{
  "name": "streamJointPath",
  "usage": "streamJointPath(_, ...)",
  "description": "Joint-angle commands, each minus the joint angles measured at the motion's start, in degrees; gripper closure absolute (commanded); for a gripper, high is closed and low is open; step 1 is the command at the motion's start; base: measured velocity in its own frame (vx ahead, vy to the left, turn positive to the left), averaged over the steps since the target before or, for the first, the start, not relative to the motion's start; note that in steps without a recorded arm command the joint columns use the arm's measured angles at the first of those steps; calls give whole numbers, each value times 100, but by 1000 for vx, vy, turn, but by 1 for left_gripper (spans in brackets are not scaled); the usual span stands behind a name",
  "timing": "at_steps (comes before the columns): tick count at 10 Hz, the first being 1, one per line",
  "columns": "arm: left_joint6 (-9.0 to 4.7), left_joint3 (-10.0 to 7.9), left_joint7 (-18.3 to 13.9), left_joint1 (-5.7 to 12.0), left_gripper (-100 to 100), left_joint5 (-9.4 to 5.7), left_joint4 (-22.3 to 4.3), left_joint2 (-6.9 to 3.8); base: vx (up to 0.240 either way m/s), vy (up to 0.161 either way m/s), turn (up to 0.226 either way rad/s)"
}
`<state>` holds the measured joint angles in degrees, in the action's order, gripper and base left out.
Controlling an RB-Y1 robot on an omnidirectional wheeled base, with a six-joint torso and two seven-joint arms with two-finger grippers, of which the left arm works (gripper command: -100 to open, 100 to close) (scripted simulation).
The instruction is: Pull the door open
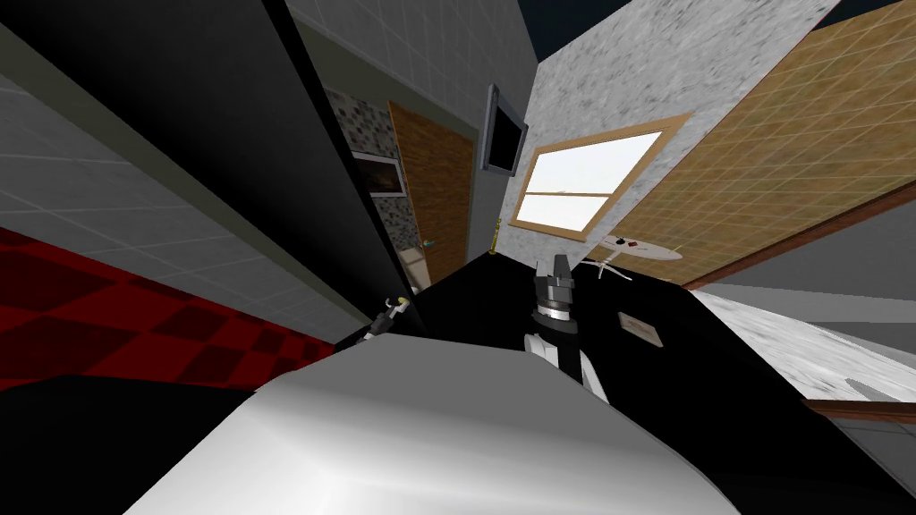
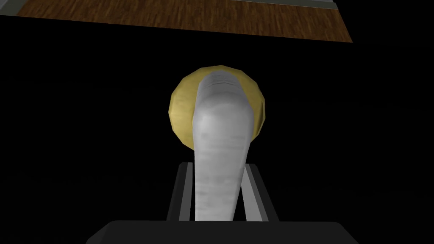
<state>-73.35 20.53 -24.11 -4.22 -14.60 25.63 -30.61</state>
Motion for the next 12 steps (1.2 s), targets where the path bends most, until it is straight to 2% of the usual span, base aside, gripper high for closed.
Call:
streamJointPath(1, 170, 46, 25, -191, 100, 88, 286, 13, -13, -53, 33)
streamJointPath(2, 170, 46, 25, -191, 100, 88, 405, 13, -3, -26, 1)
streamJointPath(4, 191, 48, 16, -179, 100, 141, 433, 28, -6, -8, 30)
streamJointPath(9, 336, 67, -50, -96, 100, 510, 630, 132, -24, -20, 94)
streamJointPath(10, 336, 67, -50, -96, 100, 510, 630, 132, -18, -20, 31)
streamJointPath(11, 388, 75, -73, -66, 100, 641, 700, 169, -23, -21, 104)
streamJointPath(12, 415, 79, -84, -50, 100, 710, 736, 188, -36, -33, 109)
